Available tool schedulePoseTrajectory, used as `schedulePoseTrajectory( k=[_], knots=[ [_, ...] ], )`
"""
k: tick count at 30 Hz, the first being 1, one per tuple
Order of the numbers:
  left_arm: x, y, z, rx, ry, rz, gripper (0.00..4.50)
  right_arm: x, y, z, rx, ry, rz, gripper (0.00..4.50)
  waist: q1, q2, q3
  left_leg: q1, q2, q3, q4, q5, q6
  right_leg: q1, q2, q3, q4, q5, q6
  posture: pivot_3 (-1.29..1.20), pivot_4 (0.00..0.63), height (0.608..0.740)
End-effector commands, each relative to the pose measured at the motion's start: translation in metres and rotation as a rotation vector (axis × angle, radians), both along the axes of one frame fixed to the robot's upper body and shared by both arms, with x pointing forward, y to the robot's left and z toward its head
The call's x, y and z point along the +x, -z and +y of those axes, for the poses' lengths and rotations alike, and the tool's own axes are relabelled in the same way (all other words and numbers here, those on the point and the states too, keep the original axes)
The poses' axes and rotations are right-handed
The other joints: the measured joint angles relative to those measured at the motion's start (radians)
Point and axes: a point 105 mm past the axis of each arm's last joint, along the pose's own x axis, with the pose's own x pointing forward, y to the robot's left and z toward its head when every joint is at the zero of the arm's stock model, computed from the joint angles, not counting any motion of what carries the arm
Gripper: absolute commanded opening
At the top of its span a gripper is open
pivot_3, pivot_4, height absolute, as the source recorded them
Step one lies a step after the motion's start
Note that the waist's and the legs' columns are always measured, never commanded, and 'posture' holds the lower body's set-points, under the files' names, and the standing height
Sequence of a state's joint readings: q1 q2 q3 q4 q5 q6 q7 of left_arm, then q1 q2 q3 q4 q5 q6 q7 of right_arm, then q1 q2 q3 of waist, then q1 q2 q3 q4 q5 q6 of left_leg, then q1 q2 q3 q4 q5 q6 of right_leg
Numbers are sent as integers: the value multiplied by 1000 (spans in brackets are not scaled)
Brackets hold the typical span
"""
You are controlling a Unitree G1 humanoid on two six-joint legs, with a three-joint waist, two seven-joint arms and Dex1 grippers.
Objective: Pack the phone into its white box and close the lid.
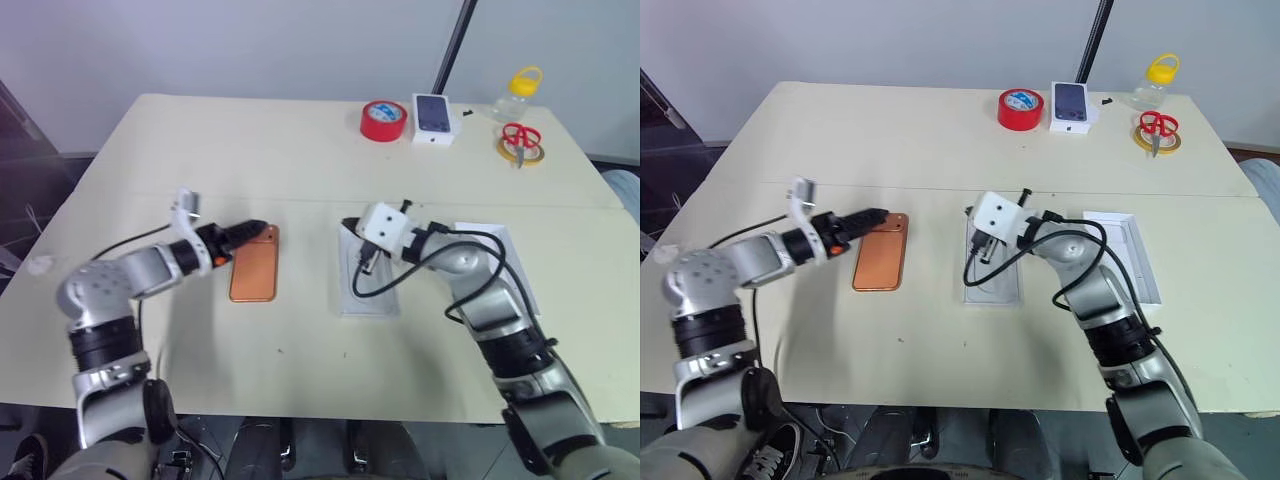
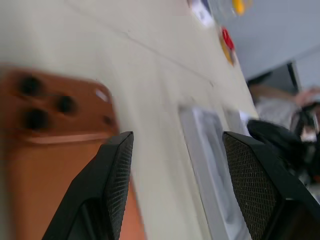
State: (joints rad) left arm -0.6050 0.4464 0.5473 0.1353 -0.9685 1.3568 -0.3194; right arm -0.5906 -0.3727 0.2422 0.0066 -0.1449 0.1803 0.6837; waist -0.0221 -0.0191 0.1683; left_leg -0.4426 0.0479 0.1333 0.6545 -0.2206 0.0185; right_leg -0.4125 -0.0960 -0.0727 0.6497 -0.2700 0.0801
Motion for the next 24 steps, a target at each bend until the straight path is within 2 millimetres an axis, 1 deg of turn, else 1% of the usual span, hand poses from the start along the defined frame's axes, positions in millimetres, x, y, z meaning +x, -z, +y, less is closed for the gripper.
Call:
schedulePoseTrajectory(
  k=[1,3,4,6,7,9,12,15,20,24],
  knots=[
    [-4,-8,18,-10,-2,14,2966,1,-7,41,22,-80,-20,41,-3,0,0,0,0,0,-1,0,-1,0,0,0,0,0,0,0,150,733],
    [-6,-2,24,5,-5,56,2966,2,0,61,-1,-108,-2,41,-2,0,0,0,0,0,-1,1,-2,0,1,0,1,0,0,0,150,733],
    [-8,4,25,23,3,79,2966,-1,6,72,-14,-148,28,41,0,0,0,0,0,0,-2,1,-2,-1,1,0,1,0,0,0,150,733],
    [-10,19,29,36,-8,139,2966,-6,23,91,-78,-187,109,41,3,0,0,0,0,0,-2,1,-2,-1,1,-1,1,0,0,0,150,733],
    [-10,25,30,21,-15,165,2966,-7,31,97,-122,-192,125,41,3,0,0,0,0,0,-2,1,-2,0,0,-1,0,0,0,0,150,733],
    [-11,36,27,51,-15,188,2966,-10,44,103,-187,-208,167,41,2,0,0,0,-1,0,-2,1,-2,-1,0,-1,1,0,0,0,150,733],
    [-16,52,18,78,13,236,2966,-8,57,100,-275,-203,191,41,5,-1,0,0,-1,0,-2,0,-4,-1,-1,-1,1,0,0,0,150,733],
    [-20,66,10,113,39,269,2966,-2,57,96,-307,-185,175,41,3,0,-1,1,-1,0,-3,0,-6,0,-1,-1,1,0,0,0,150,733],
    [-21,69,1,113,66,250,2966,2,46,85,-288,-172,175,41,5,0,-1,2,-1,0,-5,0,-7,-1,-2,0,1,0,0,0,150,733],
    [-19,72,-3,116,72,254,2966,5,48,72,-315,-153,180,41,6,0,-1,2,-2,0,-5,0,-7,-1,-4,1,0,0,-1,0,150,733]
  ],
)
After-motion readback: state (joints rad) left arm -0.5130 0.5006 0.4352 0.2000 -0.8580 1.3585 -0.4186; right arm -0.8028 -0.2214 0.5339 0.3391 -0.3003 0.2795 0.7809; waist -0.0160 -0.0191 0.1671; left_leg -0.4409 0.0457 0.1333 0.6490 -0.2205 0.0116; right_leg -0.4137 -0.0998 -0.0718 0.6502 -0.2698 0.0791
